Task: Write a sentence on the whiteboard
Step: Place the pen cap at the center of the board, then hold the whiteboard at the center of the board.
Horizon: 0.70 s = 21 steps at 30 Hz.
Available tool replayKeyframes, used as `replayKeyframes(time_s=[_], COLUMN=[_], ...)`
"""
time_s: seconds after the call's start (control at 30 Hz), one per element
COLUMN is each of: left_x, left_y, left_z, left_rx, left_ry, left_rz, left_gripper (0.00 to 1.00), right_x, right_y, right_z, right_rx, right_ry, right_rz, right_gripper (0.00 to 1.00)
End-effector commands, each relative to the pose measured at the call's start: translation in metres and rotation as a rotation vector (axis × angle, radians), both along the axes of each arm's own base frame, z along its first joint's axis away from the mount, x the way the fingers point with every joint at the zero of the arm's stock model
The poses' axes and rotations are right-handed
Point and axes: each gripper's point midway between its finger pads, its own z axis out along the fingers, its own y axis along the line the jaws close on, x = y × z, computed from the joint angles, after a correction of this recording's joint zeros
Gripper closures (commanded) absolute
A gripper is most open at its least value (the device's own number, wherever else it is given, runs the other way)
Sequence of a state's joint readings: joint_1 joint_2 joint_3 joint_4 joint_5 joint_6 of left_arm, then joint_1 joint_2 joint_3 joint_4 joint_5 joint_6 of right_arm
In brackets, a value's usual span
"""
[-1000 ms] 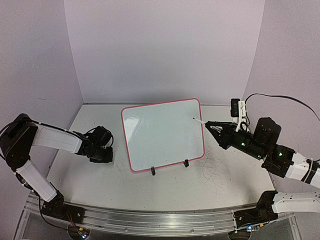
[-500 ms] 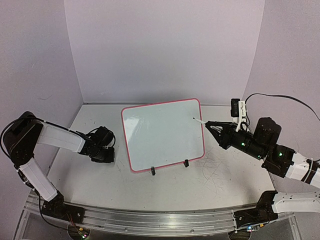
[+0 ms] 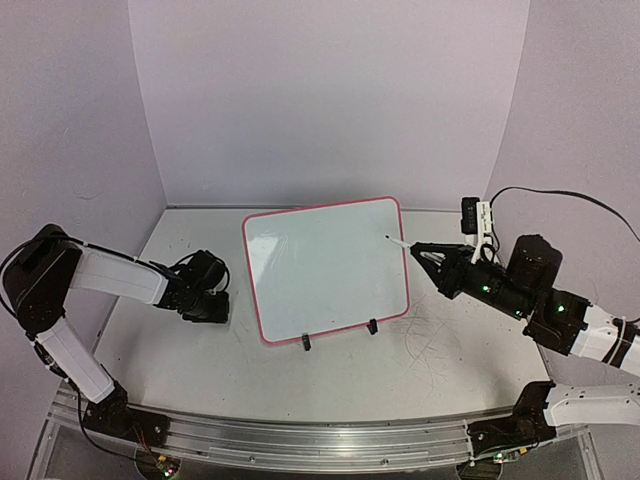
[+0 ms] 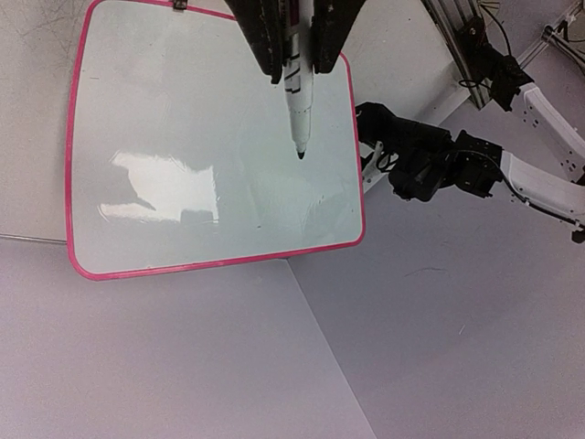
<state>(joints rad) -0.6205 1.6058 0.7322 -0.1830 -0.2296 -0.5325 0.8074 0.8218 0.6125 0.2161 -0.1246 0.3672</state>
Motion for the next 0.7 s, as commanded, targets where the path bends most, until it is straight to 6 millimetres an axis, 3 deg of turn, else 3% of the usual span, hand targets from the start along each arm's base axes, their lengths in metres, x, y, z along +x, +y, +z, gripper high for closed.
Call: replayKeyframes(time_s=[0.0, 0.23, 0.37, 0.53, 0.67], left_x=[0.011, 0.010, 0.006, 0.002, -0.005], left_y=[-0.002, 0.001, -0.002, 0.009, 0.015], left_z=[0.028, 0.073, 0.100, 0.131, 0.163], left_rx=[-0.027, -0.077, -0.130, -0.137, -0.204], left_ry=[-0.072, -0.145, -0.172, -0.238, -0.323], left_rz=[0.008, 0.026, 0.016, 0.041, 0.051], left_gripper=[0.60, 0.47, 0.33, 0.32, 0.29], right_x=[-0.001, 0.003, 0.011, 0.026, 0.026], right_y=[0.002, -0.003, -0.014, -0.040, -0.055], right_z=[0.019, 0.016, 0.009, 0.005, 0.006], right_rx=[0.035, 0.025, -0.008, -0.001, 0.027], right_ry=[-0.038, -0.035, -0.028, 0.008, 0.005], right_rz=[0.012, -0.023, -0.100, -0.272, -0.335], right_gripper=[1.00, 1.00, 1.00, 1.00, 1.00])
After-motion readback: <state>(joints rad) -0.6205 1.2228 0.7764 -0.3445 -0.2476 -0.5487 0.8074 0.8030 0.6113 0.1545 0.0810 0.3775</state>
